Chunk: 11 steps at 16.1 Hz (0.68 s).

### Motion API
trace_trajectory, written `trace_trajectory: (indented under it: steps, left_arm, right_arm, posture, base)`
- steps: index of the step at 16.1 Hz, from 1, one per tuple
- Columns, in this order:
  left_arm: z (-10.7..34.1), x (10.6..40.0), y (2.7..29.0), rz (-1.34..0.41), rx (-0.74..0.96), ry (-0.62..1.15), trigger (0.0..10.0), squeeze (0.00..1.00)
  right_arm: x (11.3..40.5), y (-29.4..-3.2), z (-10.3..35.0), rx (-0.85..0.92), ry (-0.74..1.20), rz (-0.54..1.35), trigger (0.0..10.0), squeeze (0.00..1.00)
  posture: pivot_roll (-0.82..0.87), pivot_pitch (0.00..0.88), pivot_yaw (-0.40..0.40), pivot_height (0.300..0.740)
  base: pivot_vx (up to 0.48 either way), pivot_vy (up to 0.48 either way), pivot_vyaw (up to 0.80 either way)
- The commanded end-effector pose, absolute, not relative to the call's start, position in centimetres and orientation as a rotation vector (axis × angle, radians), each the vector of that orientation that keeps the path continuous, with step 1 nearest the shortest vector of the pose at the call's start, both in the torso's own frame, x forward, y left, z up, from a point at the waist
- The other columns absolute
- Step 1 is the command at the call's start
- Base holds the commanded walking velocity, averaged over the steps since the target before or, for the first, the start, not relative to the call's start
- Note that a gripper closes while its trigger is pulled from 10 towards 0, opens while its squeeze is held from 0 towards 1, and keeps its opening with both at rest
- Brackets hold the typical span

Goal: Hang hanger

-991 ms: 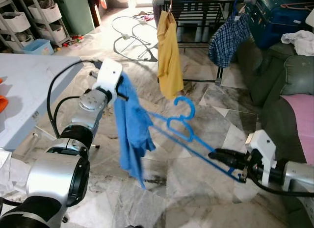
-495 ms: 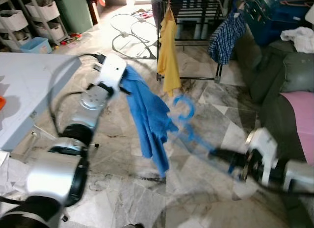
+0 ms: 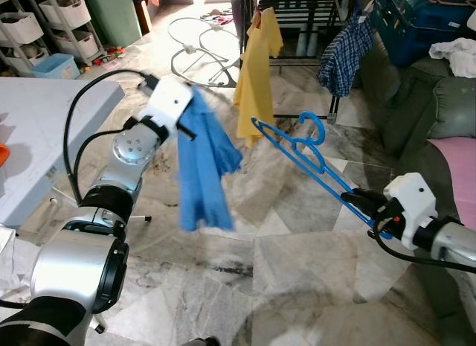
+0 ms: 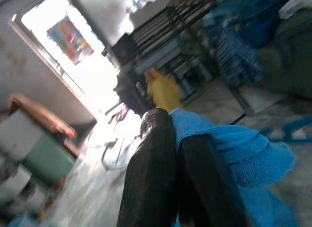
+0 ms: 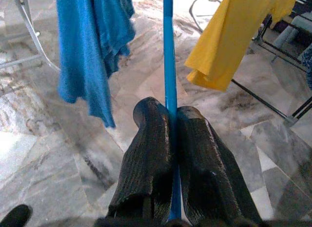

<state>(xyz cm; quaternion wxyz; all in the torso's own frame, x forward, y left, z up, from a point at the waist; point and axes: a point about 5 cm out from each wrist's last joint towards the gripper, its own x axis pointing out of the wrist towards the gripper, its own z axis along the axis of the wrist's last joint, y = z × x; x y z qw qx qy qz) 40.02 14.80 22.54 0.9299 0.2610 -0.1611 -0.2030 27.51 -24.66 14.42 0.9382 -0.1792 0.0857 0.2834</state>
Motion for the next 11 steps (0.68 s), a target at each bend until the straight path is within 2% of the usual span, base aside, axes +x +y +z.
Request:
trace_trajectory:
  steps: [1, 6, 9, 11]
  left_arm:
    - [24.4, 40.0, 14.3, -0.441, 0.557, -0.407, 10.0, 0.00]
    - [25.3, 39.7, 13.7, -0.523, 0.512, -0.468, 10.0, 0.00]
    - [25.0, 40.2, 14.8, -0.408, 0.584, -0.421, 10.0, 0.00]
    - [24.9, 40.4, 15.4, -0.347, 0.596, -0.397, 10.0, 0.00]
  right_arm:
    - [27.9, -24.1, 14.7, -0.372, 0.146, 0.585, 10.0, 0.00]
    - [28.3, -22.6, 13.9, -0.332, 0.136, 0.644, 10.0, 0.00]
    - [26.3, -21.0, 15.4, -0.134, 0.128, 0.839, 10.0, 0.00]
    - [25.2, -20.9, 16.1, -0.076, 0.133, 0.908, 10.0, 0.00]
  posture:
    - [-0.25, 0.090, 0.091, 0.740]
    - [-0.23, 0.089, 0.097, 0.740]
    - [-0.24, 0.089, 0.100, 0.740]
    - [-0.25, 0.090, 0.097, 0.740]
  base:
    - [0.000, 0.000, 0.00]
    - [0.000, 0.000, 0.00]
    - [0.000, 0.000, 0.00]
    - [0.000, 0.000, 0.00]
